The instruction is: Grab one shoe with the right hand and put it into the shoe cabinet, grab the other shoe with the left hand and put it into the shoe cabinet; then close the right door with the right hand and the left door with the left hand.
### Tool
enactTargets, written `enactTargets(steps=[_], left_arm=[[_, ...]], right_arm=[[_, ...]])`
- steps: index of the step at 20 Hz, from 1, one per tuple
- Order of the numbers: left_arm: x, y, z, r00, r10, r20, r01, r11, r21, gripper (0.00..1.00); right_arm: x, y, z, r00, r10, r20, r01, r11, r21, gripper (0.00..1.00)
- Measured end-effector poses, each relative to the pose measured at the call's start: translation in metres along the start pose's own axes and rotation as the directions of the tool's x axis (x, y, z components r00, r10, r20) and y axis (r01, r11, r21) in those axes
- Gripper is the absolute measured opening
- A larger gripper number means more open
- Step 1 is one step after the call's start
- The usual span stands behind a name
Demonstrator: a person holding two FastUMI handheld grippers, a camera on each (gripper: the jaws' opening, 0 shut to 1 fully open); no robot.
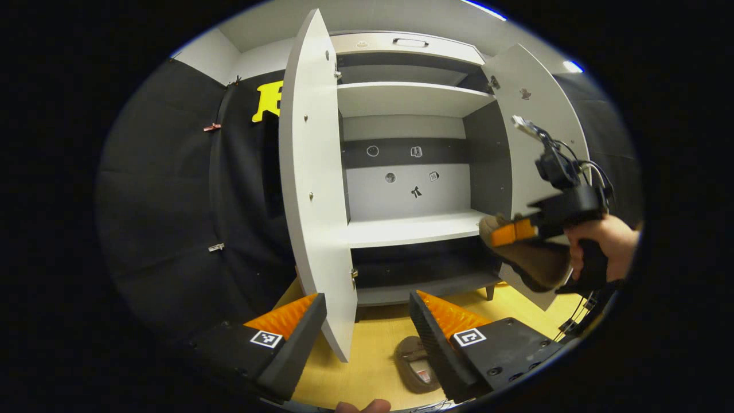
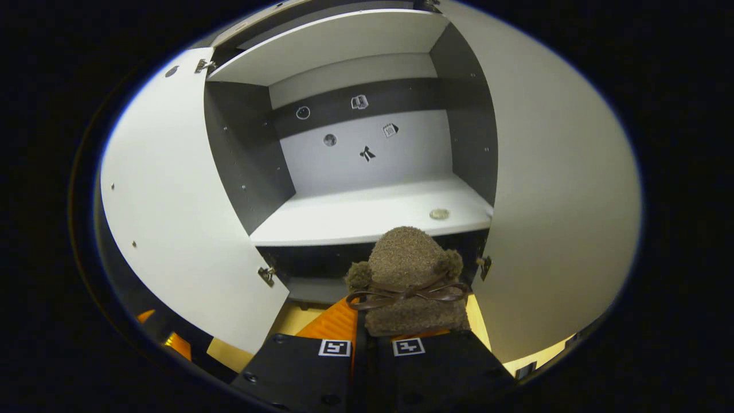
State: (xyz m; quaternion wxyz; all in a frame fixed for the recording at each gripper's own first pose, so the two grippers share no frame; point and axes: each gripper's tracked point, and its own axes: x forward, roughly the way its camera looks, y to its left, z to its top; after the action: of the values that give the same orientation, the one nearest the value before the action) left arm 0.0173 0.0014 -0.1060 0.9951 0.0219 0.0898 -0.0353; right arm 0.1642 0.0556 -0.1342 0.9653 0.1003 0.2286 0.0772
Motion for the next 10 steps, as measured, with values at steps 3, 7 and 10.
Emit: enactTargets(steps=[3, 7, 10], left_arm=[[0.003, -0.009, 0.003, 1.000, -0.019, 0.009, 0.019, 1.000, -0.012, 0.92], [0.006, -0.015, 0.005, 1.000, -0.027, 0.016, 0.027, 1.000, -0.015, 0.92], [0.008, -0.014, 0.004, 1.000, -0.021, 0.010, 0.022, 1.000, -0.021, 0.92]], right_arm=[[0.021, 0.004, 0.042, 1.000, 0.002, 0.020, -0.002, 1.000, -0.011, 0.12], [0.066, 0.008, 0.076, 1.000, 0.017, 0.015, -0.017, 1.000, 0.023, 0.12], [0.102, 0.006, 0.093, 1.000, 0.015, 0.004, -0.015, 1.000, 0.027, 0.12]])
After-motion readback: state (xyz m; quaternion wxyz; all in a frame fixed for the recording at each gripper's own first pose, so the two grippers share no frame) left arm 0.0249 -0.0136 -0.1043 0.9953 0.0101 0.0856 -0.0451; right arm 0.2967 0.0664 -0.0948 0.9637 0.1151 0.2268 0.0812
